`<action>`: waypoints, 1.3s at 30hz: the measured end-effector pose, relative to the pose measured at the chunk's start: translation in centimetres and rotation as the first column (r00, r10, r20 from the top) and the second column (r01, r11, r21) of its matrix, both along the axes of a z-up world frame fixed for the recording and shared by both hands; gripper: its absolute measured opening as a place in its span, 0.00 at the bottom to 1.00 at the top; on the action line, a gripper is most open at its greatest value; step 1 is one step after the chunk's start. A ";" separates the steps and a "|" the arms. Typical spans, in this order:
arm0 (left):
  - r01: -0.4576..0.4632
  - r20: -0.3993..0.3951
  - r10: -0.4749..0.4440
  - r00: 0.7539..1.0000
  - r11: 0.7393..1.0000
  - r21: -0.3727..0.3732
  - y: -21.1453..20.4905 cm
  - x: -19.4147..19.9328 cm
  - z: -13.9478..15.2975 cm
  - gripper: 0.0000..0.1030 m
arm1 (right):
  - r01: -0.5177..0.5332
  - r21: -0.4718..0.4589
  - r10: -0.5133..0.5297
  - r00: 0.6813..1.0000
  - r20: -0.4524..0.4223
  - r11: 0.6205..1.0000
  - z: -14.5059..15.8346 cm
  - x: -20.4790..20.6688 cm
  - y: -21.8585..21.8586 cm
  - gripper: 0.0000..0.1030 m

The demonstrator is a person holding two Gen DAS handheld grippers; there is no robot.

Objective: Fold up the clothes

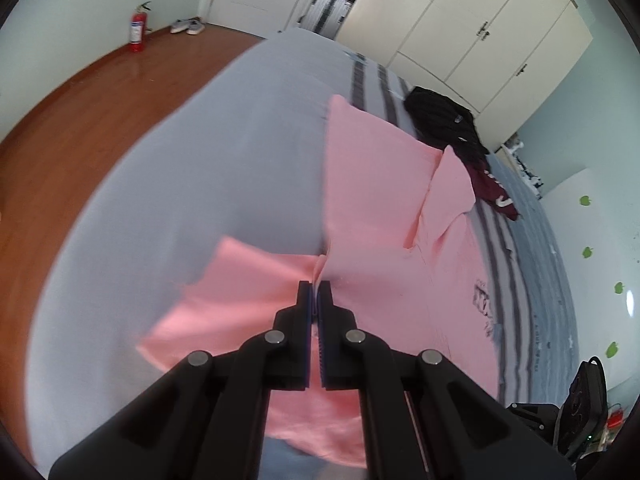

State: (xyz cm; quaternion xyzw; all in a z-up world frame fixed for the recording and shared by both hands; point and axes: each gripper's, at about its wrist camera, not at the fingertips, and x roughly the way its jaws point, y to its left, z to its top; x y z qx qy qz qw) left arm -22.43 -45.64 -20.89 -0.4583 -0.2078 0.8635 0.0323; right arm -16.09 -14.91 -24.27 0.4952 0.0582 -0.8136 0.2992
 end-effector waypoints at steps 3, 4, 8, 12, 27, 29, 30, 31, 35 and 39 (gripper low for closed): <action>-0.009 0.023 0.010 1.000 1.000 -0.028 -1.8 0.8 -0.7 0.01 | -0.034 -0.003 0.034 0.999 0.006 0.999 -0.8 0.8 -2.4 0.05; -0.013 0.029 0.014 0.999 0.999 -0.036 -2.4 1.1 -0.9 0.01 | -0.043 -0.002 0.043 0.999 0.010 0.999 -1.1 1.1 -3.0 0.05; -0.035 0.042 0.037 0.998 0.998 -0.047 -4.3 2.1 -1.5 0.01 | -0.066 -0.006 0.066 0.997 0.036 0.998 -2.2 1.9 -5.4 0.05; -0.033 0.074 0.038 0.997 0.997 -0.068 -5.1 2.3 -3.1 0.01 | -0.065 0.015 0.064 0.997 0.049 0.998 -3.5 2.0 -7.3 0.05; -0.078 0.131 0.086 0.988 0.995 -0.066 -6.9 3.5 -6.4 0.01 | -0.083 0.053 0.078 0.993 0.092 0.995 -6.4 2.1 -9.8 0.06; -0.063 0.147 0.075 0.986 0.994 -0.087 -6.7 3.2 -7.3 0.01 | -0.086 0.067 0.080 0.992 0.096 0.994 -7.0 1.9 -9.8 0.06; -0.062 0.161 0.076 0.984 0.994 -0.091 -6.8 3.1 -7.8 0.01 | -0.088 0.070 0.081 0.992 0.101 0.994 -7.2 1.8 -9.7 0.06; -0.064 0.178 0.080 0.981 0.994 -0.094 -6.8 3.1 -8.4 0.01 | -0.091 0.072 0.083 0.991 0.104 0.993 -7.4 1.7 -9.8 0.06; -0.077 0.213 0.095 0.972 0.993 -0.092 -6.7 3.4 -9.9 0.01 | -0.113 0.097 0.102 0.989 0.110 0.989 -7.7 1.7 -10.3 0.11; -0.074 0.271 0.100 0.957 0.992 -0.105 -6.6 3.3 -10.7 0.05 | -0.169 0.087 0.158 0.979 0.128 0.982 -7.1 2.0 -10.4 0.30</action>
